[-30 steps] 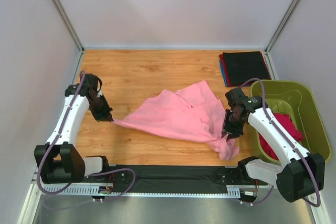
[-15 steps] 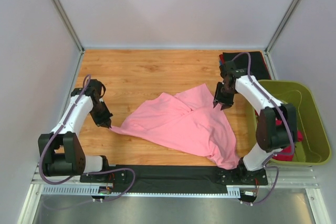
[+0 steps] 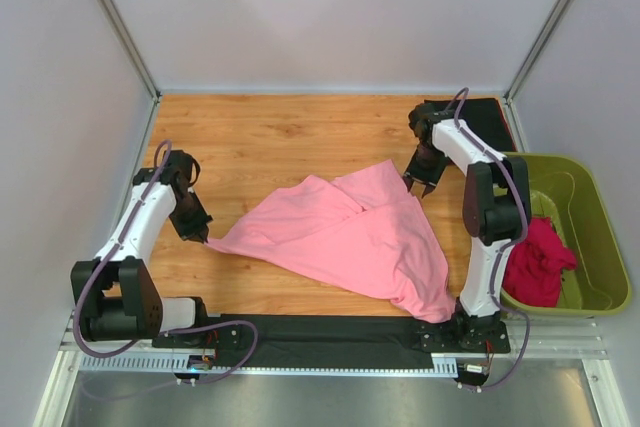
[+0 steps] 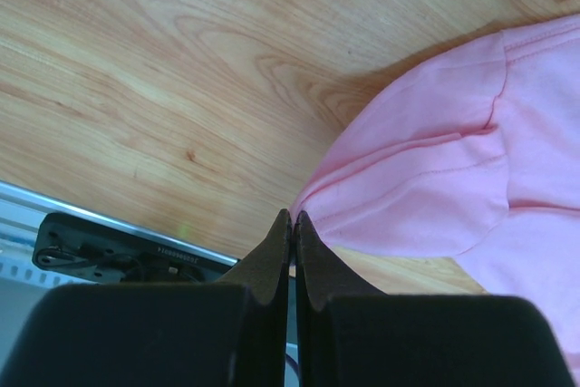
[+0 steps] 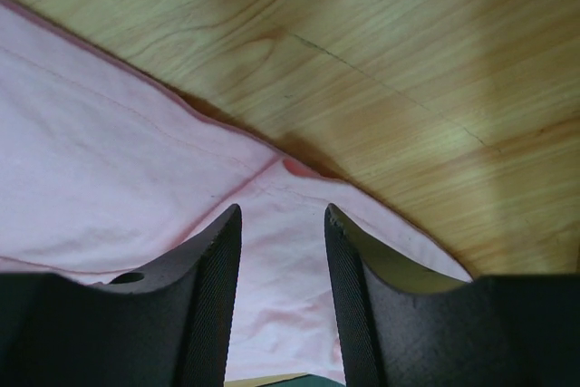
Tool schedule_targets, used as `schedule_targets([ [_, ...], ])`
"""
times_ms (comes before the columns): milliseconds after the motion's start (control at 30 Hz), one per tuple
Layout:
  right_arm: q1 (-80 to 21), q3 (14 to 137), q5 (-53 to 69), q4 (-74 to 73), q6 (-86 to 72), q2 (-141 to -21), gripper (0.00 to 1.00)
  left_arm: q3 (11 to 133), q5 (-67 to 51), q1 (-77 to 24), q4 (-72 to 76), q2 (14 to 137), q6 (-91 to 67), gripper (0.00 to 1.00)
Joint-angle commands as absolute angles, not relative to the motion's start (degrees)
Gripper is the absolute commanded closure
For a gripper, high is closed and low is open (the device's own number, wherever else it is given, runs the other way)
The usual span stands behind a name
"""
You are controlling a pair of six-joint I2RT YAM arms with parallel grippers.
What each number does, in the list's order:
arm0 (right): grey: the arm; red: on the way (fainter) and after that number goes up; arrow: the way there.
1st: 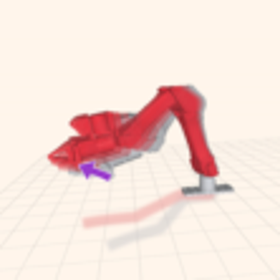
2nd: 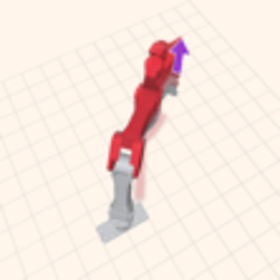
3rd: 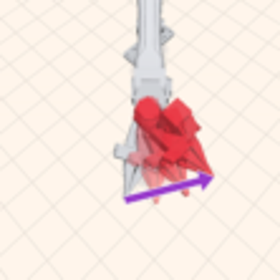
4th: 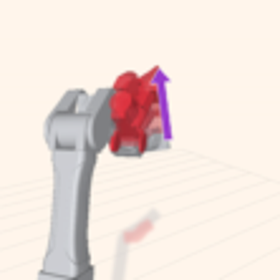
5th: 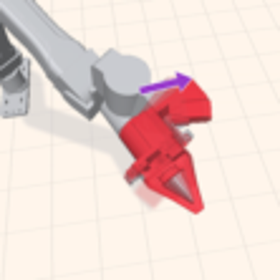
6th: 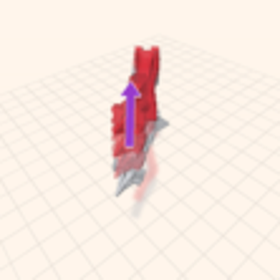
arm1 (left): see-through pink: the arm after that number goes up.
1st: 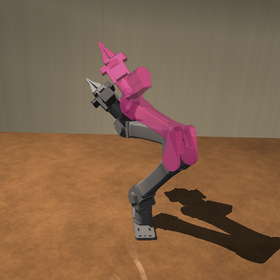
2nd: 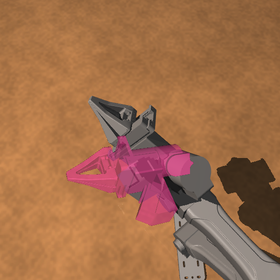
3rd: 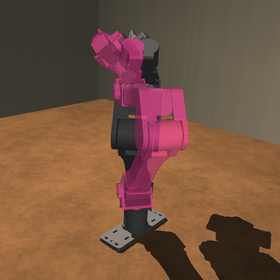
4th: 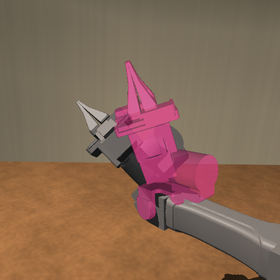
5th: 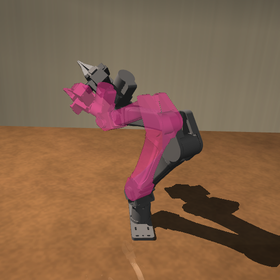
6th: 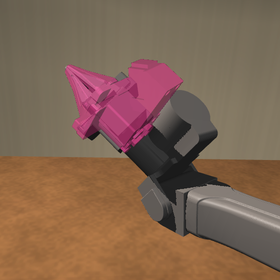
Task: Fold and stack the t-shirts
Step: Flatten the tshirt out
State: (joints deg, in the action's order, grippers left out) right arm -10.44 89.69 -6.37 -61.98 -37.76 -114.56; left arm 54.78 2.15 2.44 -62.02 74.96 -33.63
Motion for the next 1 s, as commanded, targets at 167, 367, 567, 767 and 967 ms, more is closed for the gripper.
schedule_targets([
  [167,-10.46,94.4,-10.55,-68.29,-47.1,-119.09,0.57,53.7,1.23,2.81,-61.17,71.63,-34.28,1.0],
  [367,-10.46,94.48,-11.07,-68.55,-49.13,-119.88,0.57,52.74,0.62,2.72,-60.82,71.02,-34.01,1.0],
  [567,-10.46,95.27,-11.43,-68.47,-50.71,-120.67,0.57,52.56,0.35,2.72,-60.56,70.05,-33.84,1.0],
  [767,-10.46,96.5,-11.86,-69.08,-51.41,-121.9,0.57,52.38,0.44,2.81,-60.21,70.22,-33.49,1.0],
  [967,-10.55,98.0,-11.86,-69.96,-52.82,-123.05,0.58,52.38,0.44,2.73,-59.94,70.49,-33.4,1.0],
])
